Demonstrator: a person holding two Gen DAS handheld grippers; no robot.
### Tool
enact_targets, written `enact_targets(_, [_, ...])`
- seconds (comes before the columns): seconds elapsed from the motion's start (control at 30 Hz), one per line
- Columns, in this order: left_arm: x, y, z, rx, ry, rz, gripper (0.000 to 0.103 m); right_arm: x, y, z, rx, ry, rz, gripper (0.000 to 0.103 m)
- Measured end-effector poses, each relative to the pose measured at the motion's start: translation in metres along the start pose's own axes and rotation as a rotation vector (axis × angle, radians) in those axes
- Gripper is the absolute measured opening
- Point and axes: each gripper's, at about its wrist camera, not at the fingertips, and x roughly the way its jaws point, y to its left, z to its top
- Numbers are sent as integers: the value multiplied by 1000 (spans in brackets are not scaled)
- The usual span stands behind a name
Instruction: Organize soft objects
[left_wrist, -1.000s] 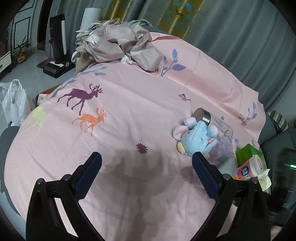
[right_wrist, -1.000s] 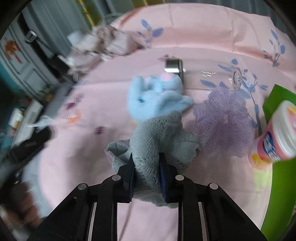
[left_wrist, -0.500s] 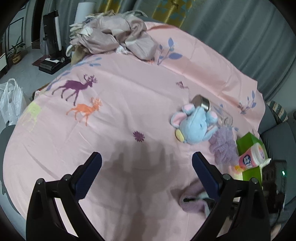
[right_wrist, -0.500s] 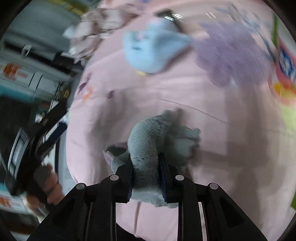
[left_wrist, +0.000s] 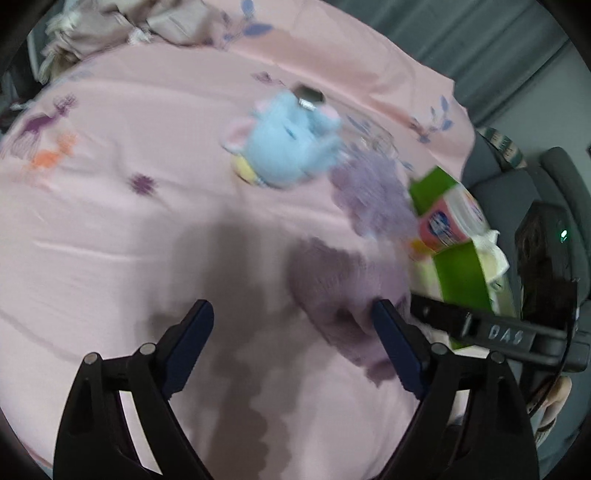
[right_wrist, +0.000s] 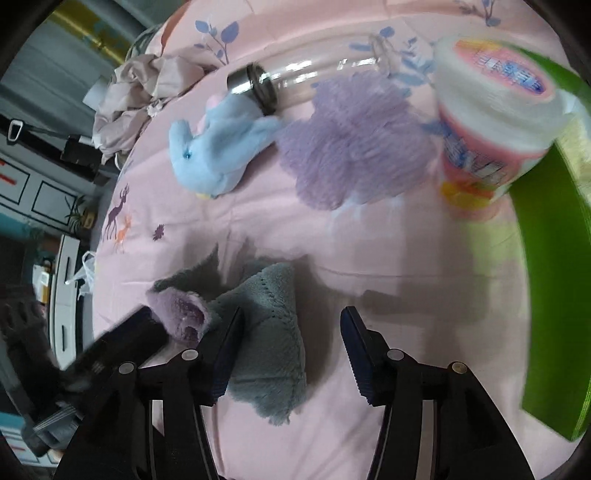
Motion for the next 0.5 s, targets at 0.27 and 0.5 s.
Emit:
enact_targets(0.27, [37,-17,-8,8,82,-20,77,5,-4,2,53,15,84,55])
enact_targets(0.5, [40,-17,-9,29,58,-6,69,16,-10,1,83,57,135,55])
